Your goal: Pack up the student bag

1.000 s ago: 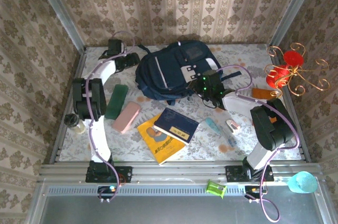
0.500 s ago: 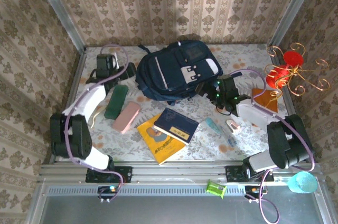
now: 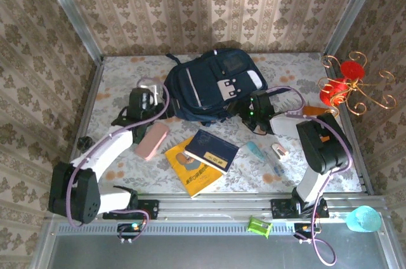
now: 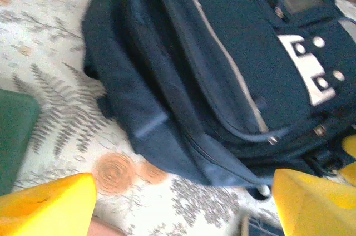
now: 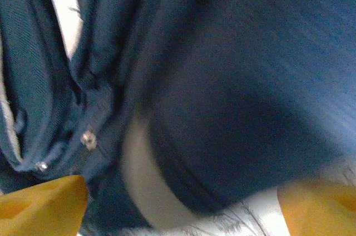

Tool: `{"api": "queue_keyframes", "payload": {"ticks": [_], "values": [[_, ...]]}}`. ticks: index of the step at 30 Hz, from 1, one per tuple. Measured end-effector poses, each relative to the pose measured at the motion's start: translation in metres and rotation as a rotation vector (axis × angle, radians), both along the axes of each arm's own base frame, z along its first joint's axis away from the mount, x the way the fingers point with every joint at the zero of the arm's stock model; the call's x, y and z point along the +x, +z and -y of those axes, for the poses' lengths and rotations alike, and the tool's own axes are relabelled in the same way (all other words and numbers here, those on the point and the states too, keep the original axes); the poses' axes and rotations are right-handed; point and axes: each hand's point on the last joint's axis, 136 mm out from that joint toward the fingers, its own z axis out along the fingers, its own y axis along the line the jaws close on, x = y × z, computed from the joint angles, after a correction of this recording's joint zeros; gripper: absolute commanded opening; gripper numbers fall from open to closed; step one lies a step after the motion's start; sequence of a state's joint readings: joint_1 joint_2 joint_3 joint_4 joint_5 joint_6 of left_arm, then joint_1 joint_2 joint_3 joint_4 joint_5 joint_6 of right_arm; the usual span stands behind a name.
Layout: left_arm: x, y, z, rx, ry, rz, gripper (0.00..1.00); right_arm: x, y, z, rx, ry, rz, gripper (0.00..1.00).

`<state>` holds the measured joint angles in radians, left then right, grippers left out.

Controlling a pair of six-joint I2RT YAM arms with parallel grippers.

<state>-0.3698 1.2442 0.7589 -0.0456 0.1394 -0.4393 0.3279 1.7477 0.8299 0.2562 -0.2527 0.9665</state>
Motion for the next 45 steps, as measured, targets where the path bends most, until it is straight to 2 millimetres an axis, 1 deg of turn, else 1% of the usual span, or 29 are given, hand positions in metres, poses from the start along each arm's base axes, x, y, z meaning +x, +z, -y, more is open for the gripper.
{"api": "queue_keyframes", "payload": {"ticks": [2, 5, 8, 10, 13, 15, 17, 20, 22, 24, 26, 29, 32, 34, 36, 38, 42, 45], "values": [[-0.016, -0.008, 0.012, 0.002, -0.052, 0.004, 0.79, 0.011, 0.004, -0.005, 0.034, -0.014, 0.023, 0.62], [-0.04, -0.024, 0.03, 0.008, -0.135, -0.003, 0.74, 0.021, 0.01, -0.009, 0.075, -0.035, 0.047, 0.37], [-0.057, -0.034, 0.044, 0.009, -0.208, -0.001, 0.71, 0.025, 0.014, -0.01, 0.117, -0.067, 0.045, 0.21], [-0.063, -0.036, 0.051, 0.009, -0.242, 0.007, 0.68, 0.027, 0.019, -0.013, 0.15, -0.089, 0.048, 0.16], [-0.065, -0.03, 0.061, 0.012, -0.284, 0.047, 0.63, 0.027, 0.032, -0.021, 0.188, -0.115, 0.058, 0.15], [-0.065, -0.026, 0.067, 0.018, -0.31, 0.081, 0.61, 0.024, 0.049, -0.029, 0.214, -0.124, 0.08, 0.14], [-0.065, -0.025, 0.074, 0.036, -0.341, 0.116, 0.6, 0.022, 0.071, -0.037, 0.245, -0.128, 0.114, 0.14], [-0.065, -0.028, 0.085, 0.084, -0.386, 0.155, 0.6, 0.02, 0.104, -0.048, 0.285, -0.133, 0.171, 0.13], [-0.063, -0.03, 0.091, 0.11, -0.401, 0.173, 0.6, 0.019, 0.122, -0.052, 0.304, -0.139, 0.204, 0.13], [-0.06, -0.031, 0.095, 0.126, -0.402, 0.186, 0.6, 0.018, 0.136, -0.057, 0.312, -0.141, 0.234, 0.13], [-0.055, -0.03, 0.097, 0.134, -0.389, 0.204, 0.59, 0.016, 0.146, -0.06, 0.314, -0.143, 0.251, 0.13], [-0.043, -0.024, 0.1, 0.143, -0.357, 0.234, 0.59, 0.011, 0.151, -0.064, 0.309, -0.142, 0.257, 0.12], [-0.034, -0.018, 0.108, 0.146, -0.34, 0.26, 0.59, 0.008, 0.148, -0.066, 0.299, -0.143, 0.249, 0.12], [-0.028, -0.013, 0.113, 0.146, -0.331, 0.276, 0.57, 0.008, 0.147, -0.065, 0.294, -0.144, 0.244, 0.12], [-0.022, -0.011, 0.118, 0.149, -0.318, 0.286, 0.52, 0.008, 0.146, -0.065, 0.292, -0.147, 0.243, 0.12], [-0.015, -0.011, 0.119, 0.149, -0.293, 0.287, 0.45, 0.008, 0.146, -0.065, 0.29, -0.15, 0.244, 0.12], [-0.007, -0.014, 0.122, 0.158, -0.263, 0.285, 0.32, 0.009, 0.146, -0.064, 0.287, -0.154, 0.246, 0.11], [-0.002, -0.017, 0.122, 0.165, -0.245, 0.284, 0.2, 0.008, 0.146, -0.064, 0.287, -0.154, 0.246, 0.11]]}}
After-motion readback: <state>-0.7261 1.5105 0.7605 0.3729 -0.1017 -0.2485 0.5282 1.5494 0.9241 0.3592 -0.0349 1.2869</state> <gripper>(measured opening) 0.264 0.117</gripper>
